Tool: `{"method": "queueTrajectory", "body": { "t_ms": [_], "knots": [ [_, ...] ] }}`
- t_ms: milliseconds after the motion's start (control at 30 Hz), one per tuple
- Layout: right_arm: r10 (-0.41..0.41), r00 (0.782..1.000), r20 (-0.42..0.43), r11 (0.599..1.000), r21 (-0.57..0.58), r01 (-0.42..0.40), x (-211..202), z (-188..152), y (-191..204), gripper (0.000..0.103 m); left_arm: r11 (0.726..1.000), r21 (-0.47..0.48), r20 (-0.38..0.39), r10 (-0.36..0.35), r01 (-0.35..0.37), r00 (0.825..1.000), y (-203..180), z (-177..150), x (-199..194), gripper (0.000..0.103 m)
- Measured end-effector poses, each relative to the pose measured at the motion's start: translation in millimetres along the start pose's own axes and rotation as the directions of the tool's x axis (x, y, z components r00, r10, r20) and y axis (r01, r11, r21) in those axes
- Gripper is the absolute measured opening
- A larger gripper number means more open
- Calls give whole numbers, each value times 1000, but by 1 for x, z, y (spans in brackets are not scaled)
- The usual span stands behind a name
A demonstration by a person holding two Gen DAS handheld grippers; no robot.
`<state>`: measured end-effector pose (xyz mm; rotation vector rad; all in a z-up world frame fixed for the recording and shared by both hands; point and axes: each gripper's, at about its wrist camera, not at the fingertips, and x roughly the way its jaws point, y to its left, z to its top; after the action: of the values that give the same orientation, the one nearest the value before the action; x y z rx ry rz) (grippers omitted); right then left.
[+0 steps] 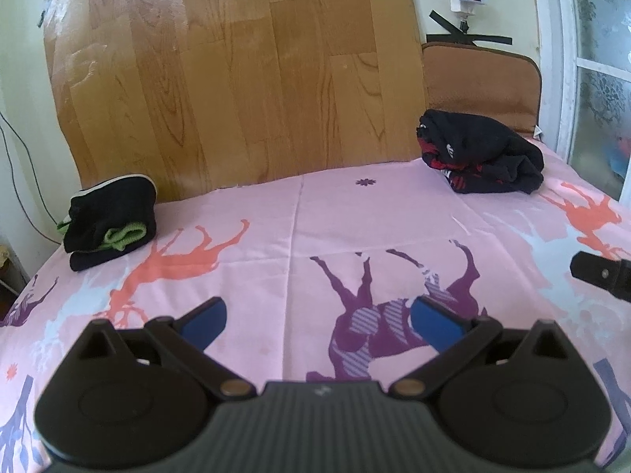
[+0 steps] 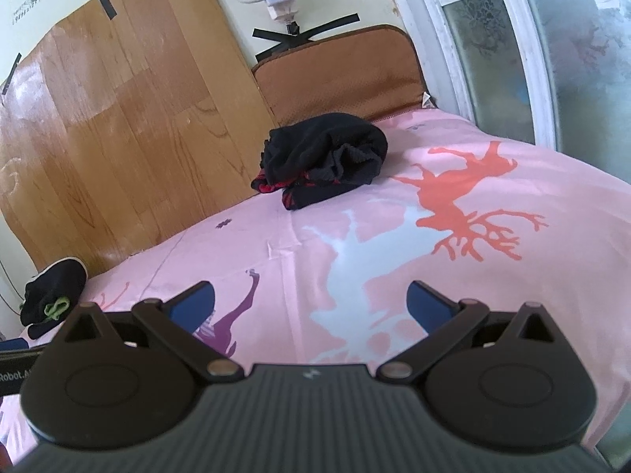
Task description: Fold small clothes
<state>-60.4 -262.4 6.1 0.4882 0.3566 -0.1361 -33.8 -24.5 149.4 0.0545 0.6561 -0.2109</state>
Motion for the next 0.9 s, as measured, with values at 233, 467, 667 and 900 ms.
{"method": "queueTrajectory", "body": {
  "t_ms": [233,467,667,900],
  "knots": [
    [-10,1000,9,1000,8,10,-1,2,-4,103,1000,-1,-5,-21,21,1000,-3,5,3,103],
    [-19,999,32,1000,10,19,-6,6,-10,103,1000,22,8,-19,19,1000,-11,12,2,103],
    [-23,998,65,1000,4,23,-11,14,-13,103,997,75,29,19,-21,999,-22,22,2,103],
    [-17,997,79,1000,-9,18,-11,16,-15,103,998,57,-10,-29,29,1000,-27,27,8,103]
  ]
}}
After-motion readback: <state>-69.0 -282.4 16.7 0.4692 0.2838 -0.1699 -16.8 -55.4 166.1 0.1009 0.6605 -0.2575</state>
